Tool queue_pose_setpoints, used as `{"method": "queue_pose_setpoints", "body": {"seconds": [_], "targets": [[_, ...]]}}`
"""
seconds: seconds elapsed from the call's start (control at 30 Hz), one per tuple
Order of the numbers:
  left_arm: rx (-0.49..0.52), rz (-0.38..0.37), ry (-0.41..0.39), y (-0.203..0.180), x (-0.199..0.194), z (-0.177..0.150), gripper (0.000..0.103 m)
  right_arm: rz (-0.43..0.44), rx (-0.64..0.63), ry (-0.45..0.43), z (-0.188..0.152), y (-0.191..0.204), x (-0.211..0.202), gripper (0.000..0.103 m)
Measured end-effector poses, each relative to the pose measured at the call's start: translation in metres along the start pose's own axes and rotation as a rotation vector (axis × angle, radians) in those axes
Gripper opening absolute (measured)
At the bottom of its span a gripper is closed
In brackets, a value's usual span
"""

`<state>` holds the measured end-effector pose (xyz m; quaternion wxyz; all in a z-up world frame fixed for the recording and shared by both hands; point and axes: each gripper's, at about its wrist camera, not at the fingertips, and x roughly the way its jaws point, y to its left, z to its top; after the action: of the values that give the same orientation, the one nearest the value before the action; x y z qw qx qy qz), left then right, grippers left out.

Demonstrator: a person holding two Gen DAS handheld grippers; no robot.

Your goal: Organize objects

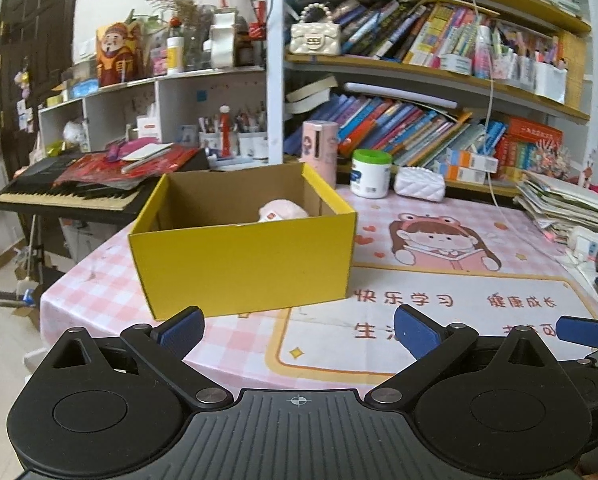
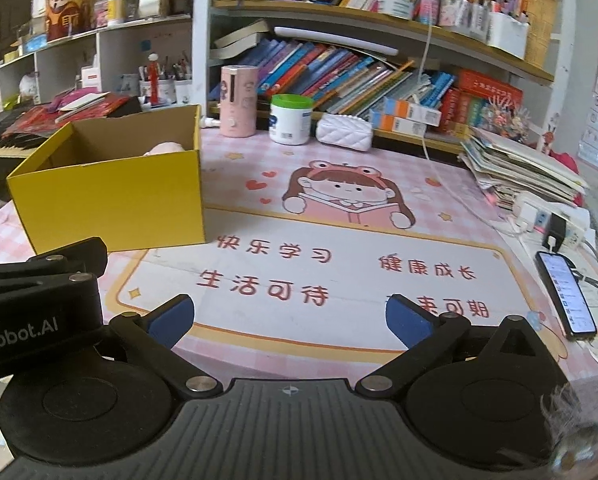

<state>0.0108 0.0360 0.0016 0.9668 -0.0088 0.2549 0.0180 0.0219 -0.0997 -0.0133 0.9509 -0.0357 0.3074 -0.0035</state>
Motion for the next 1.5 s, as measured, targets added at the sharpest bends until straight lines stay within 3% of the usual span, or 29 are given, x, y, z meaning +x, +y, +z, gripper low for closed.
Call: {"method": "queue_pose_setpoints", "body": {"seconds": [0.6,1.5], "targets": [[-0.015,-0.033,0.049,-0.039,0.012,0.006,0.103,-0.054,0.066,0.030,0.002,-0.044,0.006,0.103],[-0.004,-0.024,0.081,-0.054,0.006,0.004,0.103,-0.049,0.059,0.039,-0.004,-0.054,-0.004,0.103]]}}
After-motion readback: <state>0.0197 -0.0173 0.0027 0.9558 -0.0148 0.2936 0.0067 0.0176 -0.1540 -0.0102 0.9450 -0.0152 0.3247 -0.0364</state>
